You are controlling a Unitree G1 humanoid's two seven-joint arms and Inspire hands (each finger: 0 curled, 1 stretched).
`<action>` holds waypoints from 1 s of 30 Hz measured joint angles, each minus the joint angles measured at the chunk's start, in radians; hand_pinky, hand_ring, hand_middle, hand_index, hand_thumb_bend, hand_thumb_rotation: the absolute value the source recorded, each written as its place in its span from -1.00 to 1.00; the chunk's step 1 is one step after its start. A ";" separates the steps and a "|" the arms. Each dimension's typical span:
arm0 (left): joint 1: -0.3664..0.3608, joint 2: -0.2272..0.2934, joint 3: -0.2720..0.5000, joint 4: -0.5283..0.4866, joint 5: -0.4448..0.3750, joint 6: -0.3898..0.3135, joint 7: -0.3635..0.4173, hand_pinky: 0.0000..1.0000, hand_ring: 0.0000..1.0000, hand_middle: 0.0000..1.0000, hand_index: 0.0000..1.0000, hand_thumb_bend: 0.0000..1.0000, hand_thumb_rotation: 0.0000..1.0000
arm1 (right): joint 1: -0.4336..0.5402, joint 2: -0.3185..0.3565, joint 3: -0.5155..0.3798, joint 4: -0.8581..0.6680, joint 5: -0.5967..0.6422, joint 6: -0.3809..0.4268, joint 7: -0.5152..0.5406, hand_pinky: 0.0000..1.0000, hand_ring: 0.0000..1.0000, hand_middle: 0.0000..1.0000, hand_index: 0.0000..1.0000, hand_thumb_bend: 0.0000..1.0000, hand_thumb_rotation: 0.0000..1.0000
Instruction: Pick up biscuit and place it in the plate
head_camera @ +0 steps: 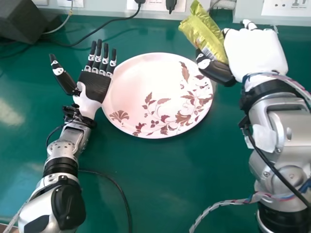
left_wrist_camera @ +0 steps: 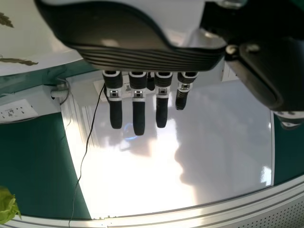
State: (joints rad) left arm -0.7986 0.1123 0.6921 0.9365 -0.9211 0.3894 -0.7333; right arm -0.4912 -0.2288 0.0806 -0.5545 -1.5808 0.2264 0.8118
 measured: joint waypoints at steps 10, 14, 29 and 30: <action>-0.008 0.003 0.000 0.008 0.000 0.014 0.000 0.46 0.50 0.68 1.00 1.00 -0.18 | 0.000 0.031 0.028 0.088 0.038 0.022 -0.155 -0.83 -0.22 -0.08 -0.01 0.01 -1.00; -0.014 0.009 0.000 0.021 0.000 0.020 -0.016 0.46 0.46 0.65 1.00 1.00 -0.14 | 0.000 0.029 0.049 0.140 0.045 0.025 -0.214 -0.84 -0.22 -0.09 -0.01 0.01 -1.00; -0.012 -0.004 0.000 -0.031 -0.001 0.038 -0.015 0.52 0.51 0.67 1.00 1.00 -0.19 | 0.011 0.020 0.087 0.270 0.162 0.040 -0.363 -0.86 -0.58 -0.13 -0.04 0.05 -1.00; -0.012 -0.004 0.000 -0.032 -0.002 0.041 -0.015 0.51 0.50 0.67 1.00 1.00 -0.19 | 0.012 0.020 0.091 0.277 0.166 0.043 -0.373 -0.86 -0.59 -0.13 -0.04 0.05 -1.00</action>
State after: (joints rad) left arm -0.8105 0.1079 0.6921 0.9047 -0.9230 0.4308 -0.7484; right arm -0.4792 -0.2090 0.1714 -0.2778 -1.4145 0.2695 0.4391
